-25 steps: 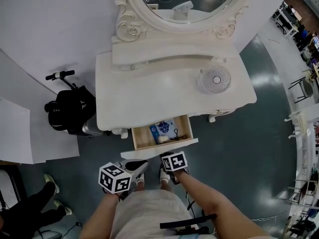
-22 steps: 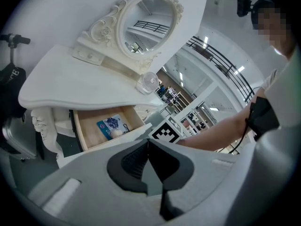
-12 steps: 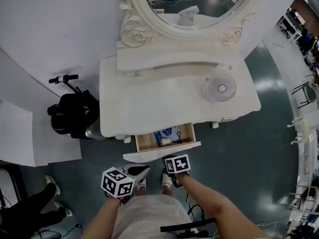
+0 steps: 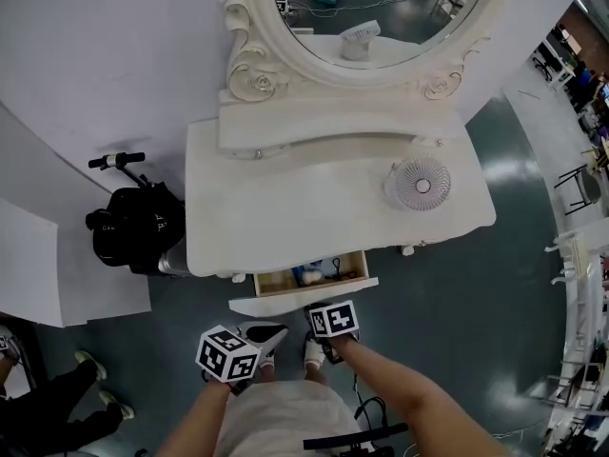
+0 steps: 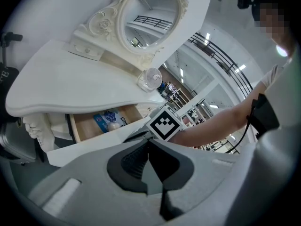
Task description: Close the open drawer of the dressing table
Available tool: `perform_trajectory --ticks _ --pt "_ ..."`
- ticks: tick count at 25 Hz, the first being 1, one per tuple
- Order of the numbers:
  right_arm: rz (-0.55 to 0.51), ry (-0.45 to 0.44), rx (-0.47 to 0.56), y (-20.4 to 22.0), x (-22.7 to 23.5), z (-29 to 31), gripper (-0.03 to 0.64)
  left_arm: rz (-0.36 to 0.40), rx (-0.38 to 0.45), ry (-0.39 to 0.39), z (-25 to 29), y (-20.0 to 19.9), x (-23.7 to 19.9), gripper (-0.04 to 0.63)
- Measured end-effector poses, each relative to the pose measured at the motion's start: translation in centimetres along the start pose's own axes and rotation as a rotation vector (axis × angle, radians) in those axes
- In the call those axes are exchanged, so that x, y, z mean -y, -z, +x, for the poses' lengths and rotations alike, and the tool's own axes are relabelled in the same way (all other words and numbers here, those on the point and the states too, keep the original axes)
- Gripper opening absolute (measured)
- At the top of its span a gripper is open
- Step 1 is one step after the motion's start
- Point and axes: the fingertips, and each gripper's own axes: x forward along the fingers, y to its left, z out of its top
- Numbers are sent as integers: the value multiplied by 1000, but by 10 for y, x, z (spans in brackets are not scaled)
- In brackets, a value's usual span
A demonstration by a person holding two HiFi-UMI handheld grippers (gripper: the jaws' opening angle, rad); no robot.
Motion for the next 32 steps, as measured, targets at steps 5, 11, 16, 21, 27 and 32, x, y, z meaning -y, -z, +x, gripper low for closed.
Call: perform_trajectory --ticks 5,11,16,21,27,32 --pt "-16 3 6 -17 3 3 71 7 -16 3 7 -1 -3 11" --pt "-9 18 27 -36 7 6 71 8 -41 -3 12 0 -11 11" --pt "-12 22 29 -48 9 9 72 1 -50 -10 15 -2 -17 11" --pt "0 23 43 -58 10 10 72 -1 -47 -11 16 -5 -22 11" --pt "11 20 90 -69 13 13 75 -7 -46 -14 18 -5 -25 11" --pt "17 12 121 -77 13 15 75 -17 -50 -17 19 -1 -28 11"
